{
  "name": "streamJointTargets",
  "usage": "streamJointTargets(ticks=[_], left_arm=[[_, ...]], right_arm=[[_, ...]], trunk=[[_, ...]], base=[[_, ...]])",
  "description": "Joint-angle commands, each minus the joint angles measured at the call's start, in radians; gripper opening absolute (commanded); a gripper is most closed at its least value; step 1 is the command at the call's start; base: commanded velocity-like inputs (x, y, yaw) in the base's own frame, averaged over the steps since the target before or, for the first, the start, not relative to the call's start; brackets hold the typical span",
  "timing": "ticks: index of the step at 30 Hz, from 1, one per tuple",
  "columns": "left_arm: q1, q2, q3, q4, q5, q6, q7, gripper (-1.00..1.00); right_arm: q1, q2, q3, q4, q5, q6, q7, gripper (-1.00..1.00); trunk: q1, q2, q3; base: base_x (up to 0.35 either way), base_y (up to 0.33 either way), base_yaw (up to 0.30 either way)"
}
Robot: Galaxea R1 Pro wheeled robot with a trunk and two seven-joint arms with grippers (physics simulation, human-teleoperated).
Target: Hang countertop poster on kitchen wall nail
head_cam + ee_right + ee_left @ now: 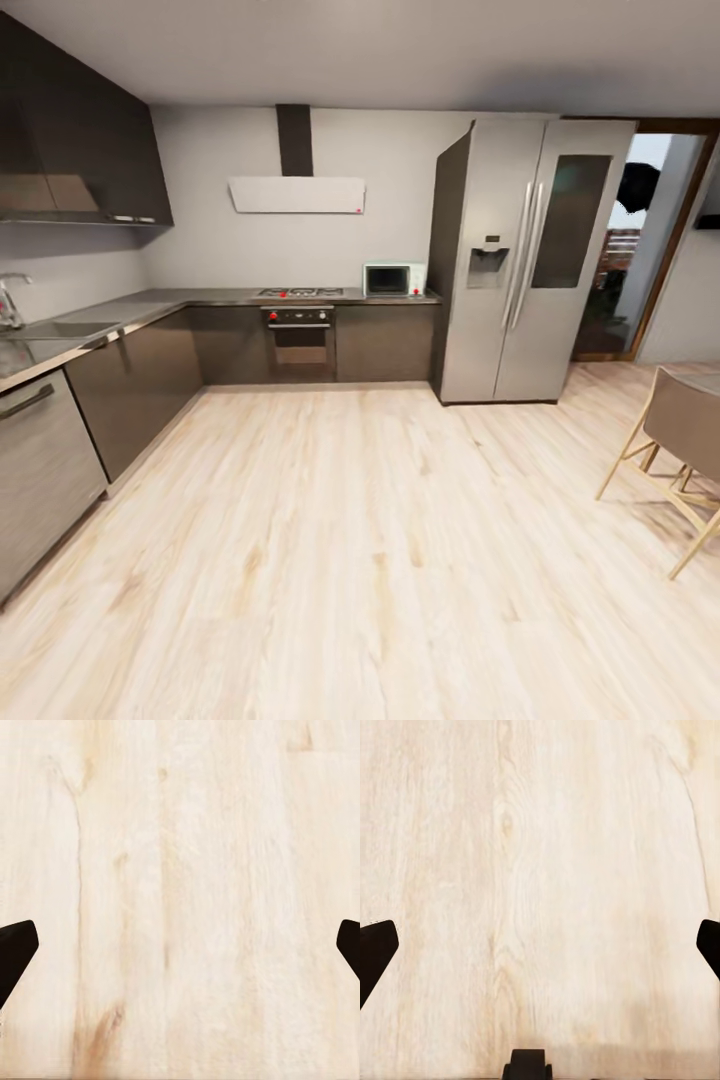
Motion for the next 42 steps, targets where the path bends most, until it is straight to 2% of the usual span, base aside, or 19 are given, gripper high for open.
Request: streamJointTargets(ticks=[1, 30, 31, 42], left_arm=[[0.0, 0.0, 0.001, -0.001, 0.0, -0.002, 0.0, 1.0], [0.0, 0.0, 0.002, -0.001, 0.0, -0.002, 0.0, 1.0], [0.0, 0.0, 0.002, -0.001, 0.0, 0.0, 0.001, 1.0], [0.0, 0.0, 0.024, -0.001, 0.0, 0.001, 0.0, 1.0]], right_arm=[[-0.001, 0.0, 0.001, 0.002, 0.001, -0.003, -0.001, 1.0], [-0.001, 0.0, 0.006, 0.009, 0.007, -0.004, -0.005, 1.0], [-0.001, 0.0, 0.006, 0.01, 0.006, -0.003, -0.026, 1.0], [-0.001, 0.0, 0.005, 0.01, 0.005, -0.003, -0.041, 1.0]], trunk=[[0.0, 0.0, -0.001], [0.0, 0.0, -0.001], [0.0, 0.0, -0.001], [0.0, 0.0, -0.002]], base=[[0.0, -0.043, 0.258], [0.0, -0.005, 0.28], [0.195, -0.041, 0.154], [0.288, -0.09, 0.159]])
